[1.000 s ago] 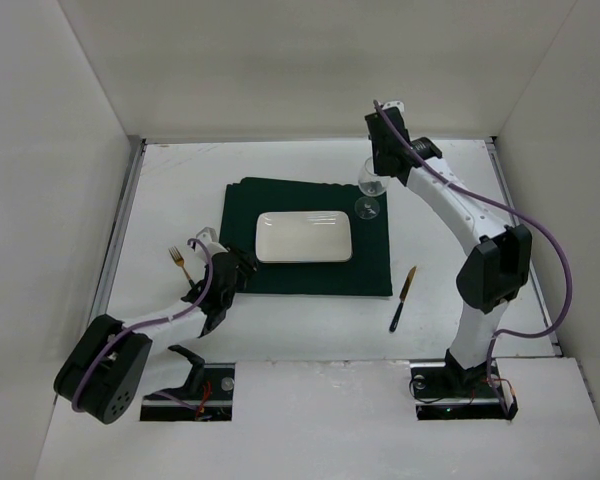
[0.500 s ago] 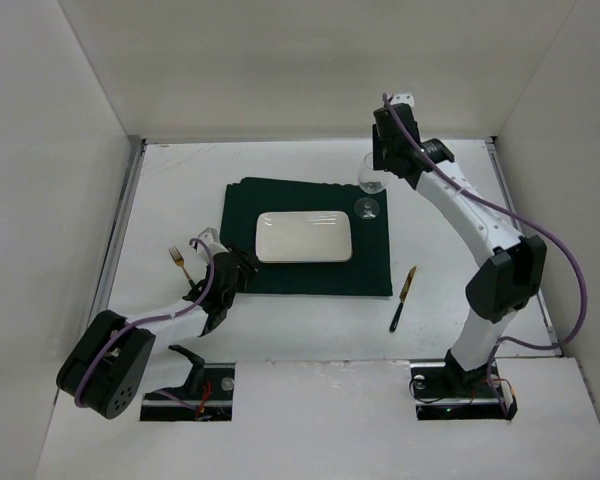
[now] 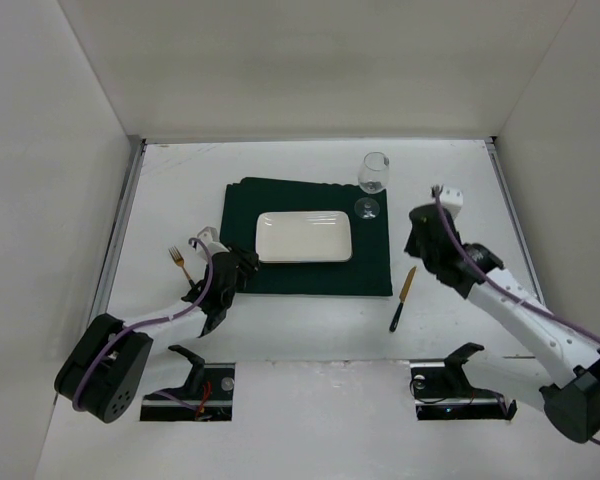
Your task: Set the dinner table for one person
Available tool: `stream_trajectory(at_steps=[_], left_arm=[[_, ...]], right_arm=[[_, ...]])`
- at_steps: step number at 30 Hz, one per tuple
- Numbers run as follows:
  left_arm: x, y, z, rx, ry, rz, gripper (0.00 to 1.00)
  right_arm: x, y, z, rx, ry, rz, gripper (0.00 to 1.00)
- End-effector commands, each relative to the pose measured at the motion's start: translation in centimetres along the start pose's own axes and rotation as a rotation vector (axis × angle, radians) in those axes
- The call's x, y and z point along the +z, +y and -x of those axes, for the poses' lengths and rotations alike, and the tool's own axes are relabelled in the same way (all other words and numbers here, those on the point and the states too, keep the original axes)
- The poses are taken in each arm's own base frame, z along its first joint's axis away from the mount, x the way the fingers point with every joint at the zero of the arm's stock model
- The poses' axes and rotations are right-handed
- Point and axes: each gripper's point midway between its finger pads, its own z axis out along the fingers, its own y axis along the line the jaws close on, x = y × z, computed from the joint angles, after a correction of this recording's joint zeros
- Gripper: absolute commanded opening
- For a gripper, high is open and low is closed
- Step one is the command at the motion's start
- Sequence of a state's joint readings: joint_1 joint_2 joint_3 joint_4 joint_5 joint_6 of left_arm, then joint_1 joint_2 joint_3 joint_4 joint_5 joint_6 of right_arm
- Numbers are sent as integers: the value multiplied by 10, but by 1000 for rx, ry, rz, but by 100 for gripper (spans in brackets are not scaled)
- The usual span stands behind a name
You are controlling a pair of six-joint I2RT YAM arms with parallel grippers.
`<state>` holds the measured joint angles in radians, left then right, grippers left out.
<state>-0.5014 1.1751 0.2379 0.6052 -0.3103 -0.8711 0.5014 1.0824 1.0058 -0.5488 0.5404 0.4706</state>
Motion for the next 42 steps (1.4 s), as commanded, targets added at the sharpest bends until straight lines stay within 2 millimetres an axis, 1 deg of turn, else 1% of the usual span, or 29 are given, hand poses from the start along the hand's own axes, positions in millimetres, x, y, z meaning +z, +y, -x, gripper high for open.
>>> stream_trajectory(at_steps=[1,3,5,6,7,9,10,13,18,20,24,26,30,32,35,39,42], left_arm=[[-1,-10,10,-30,-35,-40,30],[-2,-12,8,-32,-27,-48,30],[-2,-15,9,-32,-32,-56,30],[-2,-15,10,-31,-33,-54,30],[-2,-13,9,-32,-29,-53,30],[-3,-14,10,-38,-30,-57,30],[-4,-15,10,-39,-32,-60,30],[-3,-14,11,-33,-39,-55,30],[0,-12,8,-33,-25,-48,30],[0,-10,8,-36,-27,-41,30],[-1,-12,10,-39,-33,-49,30],[-1,-9,11,-42,-34,-41,30],[-1,-9,12,-44,-36,-45,30],[-1,-8,12,-46,-34,-40,30],[-1,-9,12,-51,-32,-45,30],[-2,-6,17,-59,-44,-39,30],[-3,-7,20,-68,-52,-48,30]], right_arm=[[-4,-10,-82,143,134,-24,27],[-12,-22,-119,171,199,-43,26],[-20,-28,-147,186,262,-48,30],[-21,-29,-154,192,276,-49,34],[-23,-31,-167,193,305,-48,39],[-22,-31,-182,186,346,-41,40],[-22,-29,-186,185,361,-31,39],[-23,-15,-192,174,381,16,39],[-17,-8,-198,149,411,21,39],[-14,-5,-201,143,424,22,36],[-12,-5,-208,130,456,2,31],[-12,-7,-212,133,469,-12,30],[-18,-21,-219,138,493,-78,31],[-21,-20,-218,150,500,-75,31],[-21,-20,-224,125,531,-95,31],[-27,-9,-230,96,573,-74,31],[-31,-1,-231,86,610,-57,30]])
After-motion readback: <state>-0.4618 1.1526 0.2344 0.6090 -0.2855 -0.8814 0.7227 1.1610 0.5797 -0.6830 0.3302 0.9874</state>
